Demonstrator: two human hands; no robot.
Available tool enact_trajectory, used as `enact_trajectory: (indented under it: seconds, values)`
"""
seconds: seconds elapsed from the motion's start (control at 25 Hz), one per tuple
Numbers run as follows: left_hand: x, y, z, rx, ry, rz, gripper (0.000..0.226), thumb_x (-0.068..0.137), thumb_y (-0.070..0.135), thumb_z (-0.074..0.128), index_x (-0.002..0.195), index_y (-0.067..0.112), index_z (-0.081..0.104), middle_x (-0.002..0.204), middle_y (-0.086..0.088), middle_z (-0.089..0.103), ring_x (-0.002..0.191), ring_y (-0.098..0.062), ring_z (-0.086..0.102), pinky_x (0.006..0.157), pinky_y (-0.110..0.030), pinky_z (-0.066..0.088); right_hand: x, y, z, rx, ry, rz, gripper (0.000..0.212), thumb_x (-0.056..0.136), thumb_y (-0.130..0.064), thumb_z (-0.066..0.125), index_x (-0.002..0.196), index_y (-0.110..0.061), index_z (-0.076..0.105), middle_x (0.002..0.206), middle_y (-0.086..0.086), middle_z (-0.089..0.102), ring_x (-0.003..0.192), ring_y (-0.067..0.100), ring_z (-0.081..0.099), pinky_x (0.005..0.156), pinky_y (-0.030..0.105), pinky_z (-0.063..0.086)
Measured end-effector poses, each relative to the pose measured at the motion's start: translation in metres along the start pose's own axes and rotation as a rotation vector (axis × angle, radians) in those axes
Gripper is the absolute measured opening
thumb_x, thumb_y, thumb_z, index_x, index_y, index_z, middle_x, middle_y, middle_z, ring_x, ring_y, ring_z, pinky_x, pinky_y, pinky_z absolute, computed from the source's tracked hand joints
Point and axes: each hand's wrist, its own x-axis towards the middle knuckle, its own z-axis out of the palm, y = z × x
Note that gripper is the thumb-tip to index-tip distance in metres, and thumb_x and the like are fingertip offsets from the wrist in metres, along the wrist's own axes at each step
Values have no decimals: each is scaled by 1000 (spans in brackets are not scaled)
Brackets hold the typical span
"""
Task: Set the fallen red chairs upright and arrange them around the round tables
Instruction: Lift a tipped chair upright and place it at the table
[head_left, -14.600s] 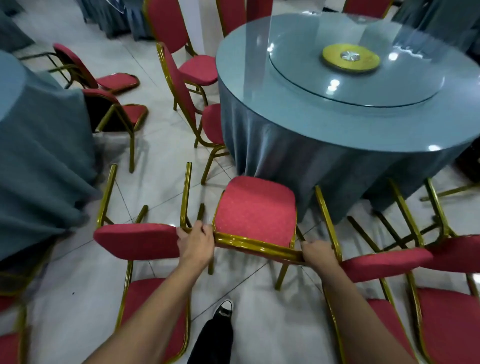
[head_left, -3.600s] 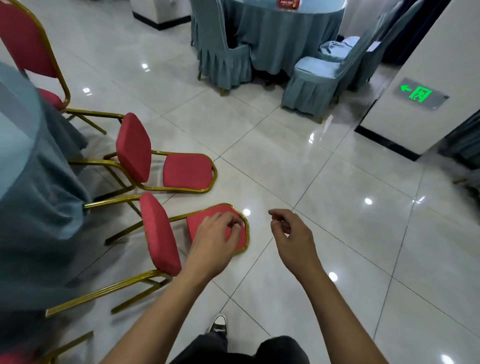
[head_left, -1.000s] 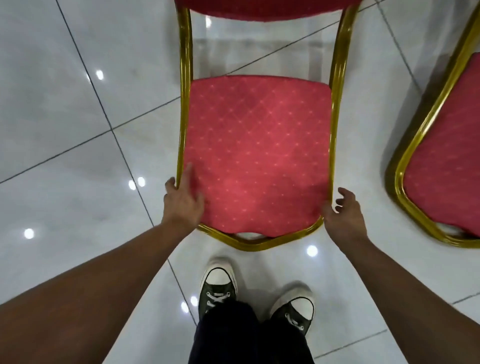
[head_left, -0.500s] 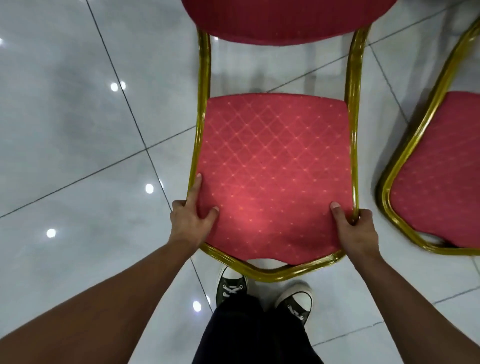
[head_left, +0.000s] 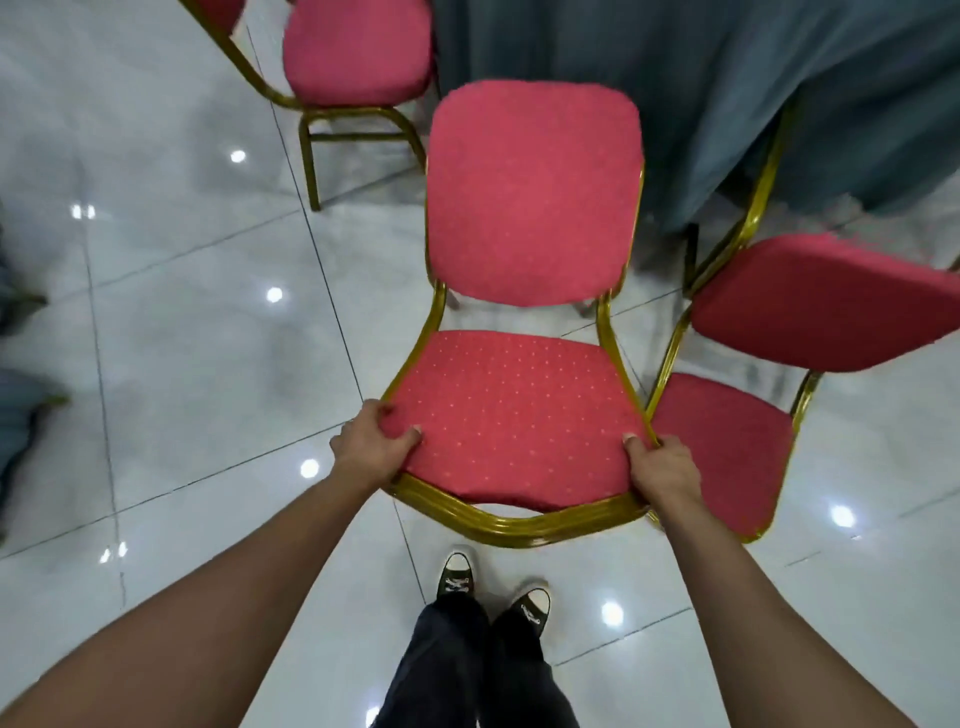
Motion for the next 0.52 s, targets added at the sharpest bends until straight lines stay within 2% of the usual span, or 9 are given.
enact_trajectory:
  seconds: [0.08,0.2,0.28,0.4,0.52]
  values:
    - [-21,26,-38,-27,39,40,50,87,45,70,129,23,56,130,-4,63,119,-31,58,108,-47,41,-26,-25,-30,-25,-15,36,60,98,-47,56,137,-2,53,138,20,57,126,40,55,101,41,44]
    - [-45,54,-78,-89,101,88,38,88,35,66,123,20,64,127,-10,63,118,-32,58,107,-46,44,-61,-54,-55,74,-25,53,49,96,-39,58,122,2,63,120,21,67,108,37,65,90,39,54]
    - [-56,68,-92,-22,143,149,33,94,32,56,122,18,66,131,-17,57,125,-36,50,110,-45,40,-82,-70,-62,119,0,29,47,96,-34,55,124,2,62,123,22,65,112,39,63,92,40,51]
    - [-68,86,-98,182,260,408,35,104,31,40,120,13,64,140,-21,47,133,-37,40,113,-49,34,-109,-90,-62,222,111,-82,43,100,-33,49,128,-2,58,129,21,61,120,40,56,96,41,44]
    - [-68,112,-103,285,293,649,49,105,36,20,115,16,64,128,-11,58,126,-32,46,113,-52,31,-123,-109,-63,237,240,-233,45,104,-37,41,134,-8,56,131,19,58,123,37,51,104,45,39]
